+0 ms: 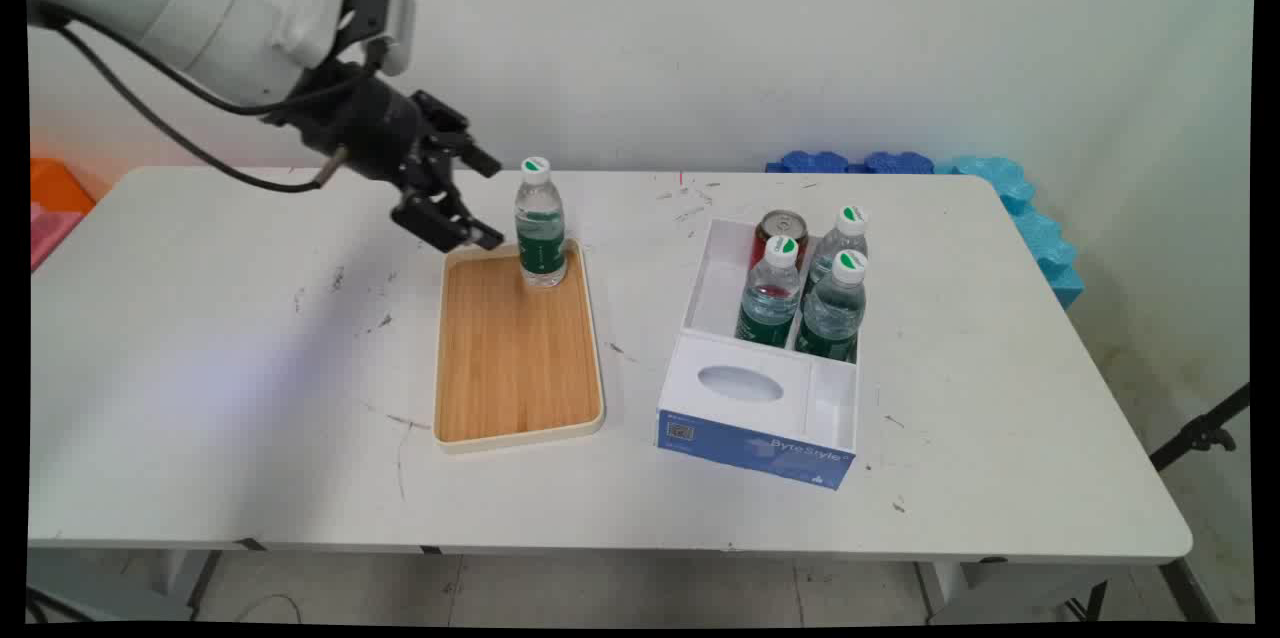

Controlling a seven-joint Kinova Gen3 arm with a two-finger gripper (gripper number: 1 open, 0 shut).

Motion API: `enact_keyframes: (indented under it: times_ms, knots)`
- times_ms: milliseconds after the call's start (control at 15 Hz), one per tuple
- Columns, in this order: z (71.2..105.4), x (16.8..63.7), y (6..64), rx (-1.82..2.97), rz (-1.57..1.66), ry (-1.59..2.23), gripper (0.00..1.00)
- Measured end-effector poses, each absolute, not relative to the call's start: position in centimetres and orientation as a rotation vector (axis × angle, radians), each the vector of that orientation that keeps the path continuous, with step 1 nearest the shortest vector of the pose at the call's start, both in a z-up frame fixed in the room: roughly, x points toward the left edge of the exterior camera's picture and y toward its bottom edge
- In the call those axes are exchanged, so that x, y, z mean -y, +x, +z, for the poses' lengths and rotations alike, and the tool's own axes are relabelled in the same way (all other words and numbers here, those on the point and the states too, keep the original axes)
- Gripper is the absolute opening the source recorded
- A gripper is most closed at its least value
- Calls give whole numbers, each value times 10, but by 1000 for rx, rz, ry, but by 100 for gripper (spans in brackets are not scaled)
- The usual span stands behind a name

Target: Pick up the green bottle from the white box

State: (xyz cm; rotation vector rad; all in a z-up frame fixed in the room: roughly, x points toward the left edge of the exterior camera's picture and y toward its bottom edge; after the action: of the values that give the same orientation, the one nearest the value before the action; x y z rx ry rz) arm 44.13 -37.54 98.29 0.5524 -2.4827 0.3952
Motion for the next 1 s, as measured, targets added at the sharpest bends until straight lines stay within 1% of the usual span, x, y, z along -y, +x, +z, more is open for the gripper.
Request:
enact_keyframes:
  times_ms: [200, 467, 1000]
  knots:
    - [983, 385, 406, 2489, 382, 470, 100]
    - [976, 400, 368, 2497, 366, 398, 100]
    - [934, 446, 278, 2519, 318, 280, 100]
